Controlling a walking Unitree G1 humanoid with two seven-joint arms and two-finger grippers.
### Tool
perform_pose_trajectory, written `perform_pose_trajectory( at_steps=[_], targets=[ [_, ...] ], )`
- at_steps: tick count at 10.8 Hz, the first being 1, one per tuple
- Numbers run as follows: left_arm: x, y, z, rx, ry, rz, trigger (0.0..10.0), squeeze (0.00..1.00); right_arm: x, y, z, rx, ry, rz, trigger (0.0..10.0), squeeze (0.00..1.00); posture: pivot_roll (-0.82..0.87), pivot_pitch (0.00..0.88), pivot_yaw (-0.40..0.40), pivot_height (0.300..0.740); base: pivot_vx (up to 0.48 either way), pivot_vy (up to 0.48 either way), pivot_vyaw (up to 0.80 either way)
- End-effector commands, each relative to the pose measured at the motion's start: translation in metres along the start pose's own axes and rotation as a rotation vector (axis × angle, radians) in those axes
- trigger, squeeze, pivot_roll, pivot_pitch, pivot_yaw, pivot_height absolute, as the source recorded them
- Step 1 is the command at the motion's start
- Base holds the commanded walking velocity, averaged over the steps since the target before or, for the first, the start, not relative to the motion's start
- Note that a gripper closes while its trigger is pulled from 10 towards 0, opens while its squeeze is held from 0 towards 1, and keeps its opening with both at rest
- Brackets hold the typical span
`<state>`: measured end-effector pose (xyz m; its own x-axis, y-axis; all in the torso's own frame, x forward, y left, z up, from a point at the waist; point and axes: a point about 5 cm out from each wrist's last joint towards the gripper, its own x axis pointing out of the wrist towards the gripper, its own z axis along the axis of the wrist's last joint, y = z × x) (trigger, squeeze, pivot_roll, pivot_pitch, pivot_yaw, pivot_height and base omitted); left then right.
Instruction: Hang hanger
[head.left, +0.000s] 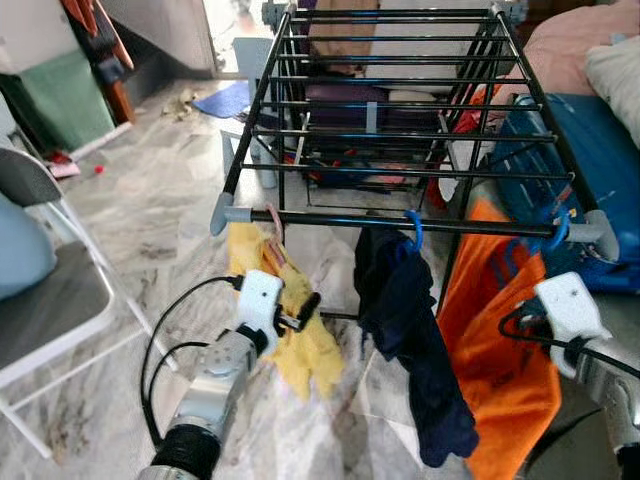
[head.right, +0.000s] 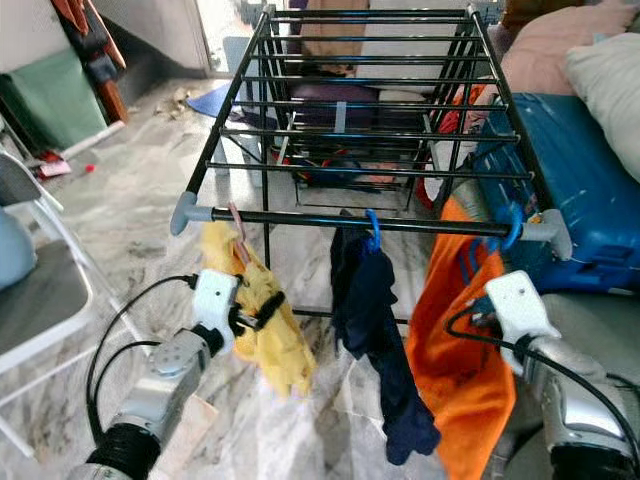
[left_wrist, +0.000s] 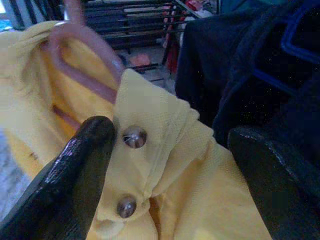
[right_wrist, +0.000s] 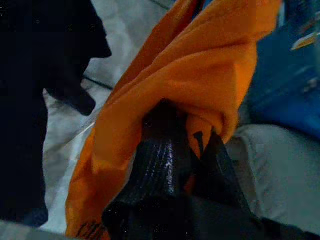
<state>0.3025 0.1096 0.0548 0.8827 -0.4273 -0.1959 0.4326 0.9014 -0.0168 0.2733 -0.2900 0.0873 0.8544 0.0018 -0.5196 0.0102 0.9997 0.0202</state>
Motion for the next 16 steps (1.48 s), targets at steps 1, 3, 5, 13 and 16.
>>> perform_pose_trajectory(
  at_steps=[1, 3, 5, 13, 16],
  targets=[
    [0.001, 0.005, 0.003, 0.007, -0.001, 0.021, 10.0, 0.0, 0.003, 0.002, 0.003, 0.014, 0.008, 0.03, 10.0, 0.0, -0.01, 0.0, -0.006, 0.74, 0.0, 0.0, 0.0],
    [-0.001, -0.002, -0.001, 0.0, 0.005, 0.009, 10.0, 0.0, 0.005, 0.005, -0.012, 0.028, 0.068, 0.07, 10.0, 0.0, -0.02, 0.0, -0.004, 0.74, 0.0, 0.0, 0.0],
    [0.001, -0.001, 0.0, 0.0, 0.006, 0.007, 10.0, 0.0, 0.003, 0.005, -0.025, 0.05, 0.08, 0.063, 10.0, 1.0, -0.02, 0.0, 0.0, 0.74, 0.0, 0.0, 0.0],
    [0.007, -0.003, -0.002, 0.059, 0.039, 0.042, 10.0, 0.0, -0.027, 0.016, -0.047, -0.108, -0.056, -0.102, 10.0, 0.95, -0.07, 0.0, 0.04, 0.74, 0.0, 0.0, 0.0],
    [0.007, -0.002, -0.002, 0.06, 0.036, 0.047, 10.0, 0.0, -0.029, 0.01, -0.038, -0.109, -0.094, -0.15, 10.0, 1.0, -0.06, 0.0, 0.034, 0.74, 0.0, 0.0, 0.0]
  ],
)
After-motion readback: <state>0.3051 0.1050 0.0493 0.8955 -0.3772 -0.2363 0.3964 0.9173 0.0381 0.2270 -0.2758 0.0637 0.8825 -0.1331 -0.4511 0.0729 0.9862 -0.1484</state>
